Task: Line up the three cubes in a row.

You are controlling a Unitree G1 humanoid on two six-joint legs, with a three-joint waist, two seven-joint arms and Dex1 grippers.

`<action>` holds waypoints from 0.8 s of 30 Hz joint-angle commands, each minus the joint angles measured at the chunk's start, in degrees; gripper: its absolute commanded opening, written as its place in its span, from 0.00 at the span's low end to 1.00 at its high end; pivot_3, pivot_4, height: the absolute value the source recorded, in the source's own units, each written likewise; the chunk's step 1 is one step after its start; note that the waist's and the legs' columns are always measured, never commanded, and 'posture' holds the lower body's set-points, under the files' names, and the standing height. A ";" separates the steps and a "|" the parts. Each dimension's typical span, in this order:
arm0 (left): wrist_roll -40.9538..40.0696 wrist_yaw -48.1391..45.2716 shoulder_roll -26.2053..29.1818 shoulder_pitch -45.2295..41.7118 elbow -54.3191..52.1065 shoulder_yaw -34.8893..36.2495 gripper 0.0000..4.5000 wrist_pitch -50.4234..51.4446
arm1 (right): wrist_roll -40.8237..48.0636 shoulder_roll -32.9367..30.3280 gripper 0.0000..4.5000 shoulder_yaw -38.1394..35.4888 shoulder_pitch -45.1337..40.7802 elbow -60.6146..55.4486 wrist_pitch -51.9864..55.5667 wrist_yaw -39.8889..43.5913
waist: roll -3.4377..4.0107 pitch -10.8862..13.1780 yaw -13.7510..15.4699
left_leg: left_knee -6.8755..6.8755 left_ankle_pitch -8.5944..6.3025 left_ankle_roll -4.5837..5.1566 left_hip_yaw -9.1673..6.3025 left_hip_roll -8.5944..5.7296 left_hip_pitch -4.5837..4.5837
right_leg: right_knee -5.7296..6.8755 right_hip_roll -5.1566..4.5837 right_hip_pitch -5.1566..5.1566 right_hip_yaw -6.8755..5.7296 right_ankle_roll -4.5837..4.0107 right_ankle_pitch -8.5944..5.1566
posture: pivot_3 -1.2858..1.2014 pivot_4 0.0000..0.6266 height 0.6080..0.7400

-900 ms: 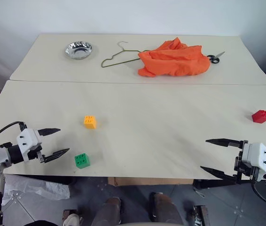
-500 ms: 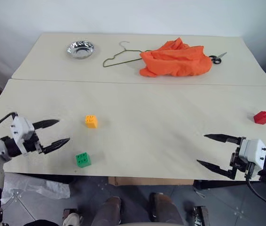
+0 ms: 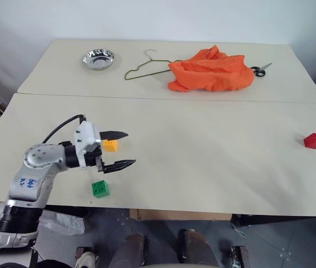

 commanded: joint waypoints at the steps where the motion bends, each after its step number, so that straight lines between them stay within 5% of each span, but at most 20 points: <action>1: -1.59 0.59 -0.54 -1.45 -2.80 0.45 1.00 1.93 | -0.92 -0.94 1.00 -2.31 -0.50 2.34 -3.07 -3.43 | 0.18 -0.04 -0.91 | 0.00 0.00 0.00 0.03 0.00 0.02 | 0.04 0.00 -0.01 0.03 0.00 0.00 | 0.52 0.24 1.00; 6: -2.60 0.65 -0.93 -1.68 -3.61 1.28 1.00 4.31 | 1.48 -8.01 1.00 1.54 -5.20 0.84 3.91 -1.21 | 0.40 -0.09 -2.25 | 0.01 0.01 0.00 0.14 0.04 0.11 | 0.15 0.03 -0.01 0.12 -0.01 -0.01 | 0.52 0.24 1.00; 15: -6.69 -0.11 -2.63 1.96 -7.17 3.42 1.00 5.03 | -0.36 -26.00 1.00 15.93 -32.61 12.01 27.74 -1.21 | 0.45 -0.07 -1.74 | 0.09 0.06 -0.02 0.01 0.12 0.10 | 0.15 0.02 0.03 0.12 -0.05 -0.02 | 0.52 0.24 1.00; 24: -4.32 -3.85 -1.61 2.01 -6.65 1.99 1.00 1.57 | -12.66 -28.64 1.00 26.24 -50.93 37.95 20.52 -4.52 | 0.44 -0.06 -0.31 | 0.15 0.05 0.08 0.00 -0.11 -0.20 | -0.01 -0.06 -0.09 -0.08 0.01 0.01 | 0.52 0.24 1.00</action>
